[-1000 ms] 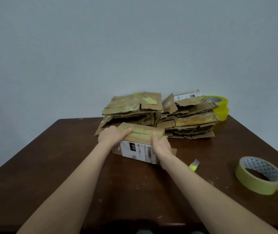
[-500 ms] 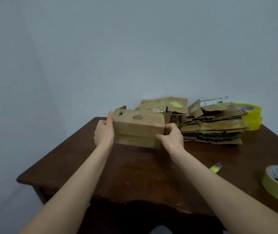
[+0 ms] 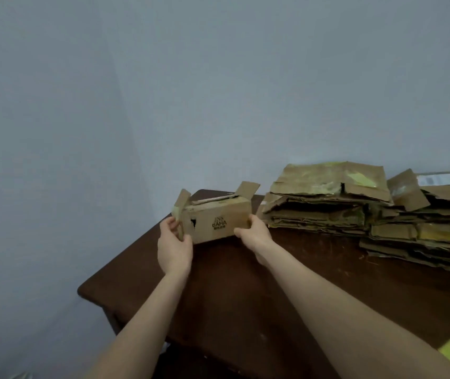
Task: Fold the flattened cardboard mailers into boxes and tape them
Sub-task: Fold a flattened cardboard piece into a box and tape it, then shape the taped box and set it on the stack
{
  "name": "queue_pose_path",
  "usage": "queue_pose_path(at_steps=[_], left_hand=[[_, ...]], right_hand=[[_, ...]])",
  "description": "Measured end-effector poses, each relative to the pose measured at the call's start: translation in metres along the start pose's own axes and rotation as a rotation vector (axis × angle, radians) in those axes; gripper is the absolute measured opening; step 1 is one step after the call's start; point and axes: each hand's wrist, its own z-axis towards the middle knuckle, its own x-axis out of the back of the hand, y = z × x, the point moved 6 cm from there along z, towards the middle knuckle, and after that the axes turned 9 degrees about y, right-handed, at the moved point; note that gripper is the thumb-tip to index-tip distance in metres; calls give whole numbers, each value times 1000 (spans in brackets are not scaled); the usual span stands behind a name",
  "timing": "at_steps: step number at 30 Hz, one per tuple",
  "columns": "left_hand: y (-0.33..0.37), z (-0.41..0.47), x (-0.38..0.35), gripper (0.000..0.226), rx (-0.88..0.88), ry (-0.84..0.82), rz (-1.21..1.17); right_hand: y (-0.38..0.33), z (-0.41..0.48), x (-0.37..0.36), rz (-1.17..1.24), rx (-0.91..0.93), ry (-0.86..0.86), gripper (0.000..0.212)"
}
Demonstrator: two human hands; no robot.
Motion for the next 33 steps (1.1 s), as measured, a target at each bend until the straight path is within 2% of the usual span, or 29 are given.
queue_pose_path(at_steps=[3, 7, 10, 13, 17, 20, 22, 24, 26, 28, 30, 33], left_hand=[[-6, 0, -36, 73, -173, -132, 258], [-4, 14, -66, 72, -273, -128, 484], [0, 38, -76, 61, -240, -98, 528], [4, 55, -83, 54, -290, -84, 547], [7, 58, -97, 45, -264, -91, 478], [11, 64, -120, 57, -215, -174, 453], [10, 65, -137, 72, -152, -285, 394], [13, 63, -149, 78, -99, -307, 359], [29, 56, -152, 62, -122, -171, 364], [58, 42, -159, 44, -183, -98, 267], [88, 28, -175, 38, -234, -155, 126], [122, 11, -208, 53, -207, -384, 37]], right_hand=[[6, 20, -33, -28, -50, -190, 62], [7, 44, -44, -40, -37, -224, 61], [11, 58, -43, -64, -21, -241, 63], [9, 69, -52, -87, 8, -272, 63], [1, 80, -67, -56, 44, -291, 63], [2, 89, -57, -97, 97, -159, 59], [-2, 89, -32, -199, 177, -7, 53], [-11, 83, 0, -284, 285, 143, 45], [-31, 72, 34, -355, 447, 251, 38], [-52, 65, 74, -414, 579, 374, 34], [-65, 66, 125, -462, 572, 538, 36], [-57, 75, 211, -503, 329, 769, 45]])
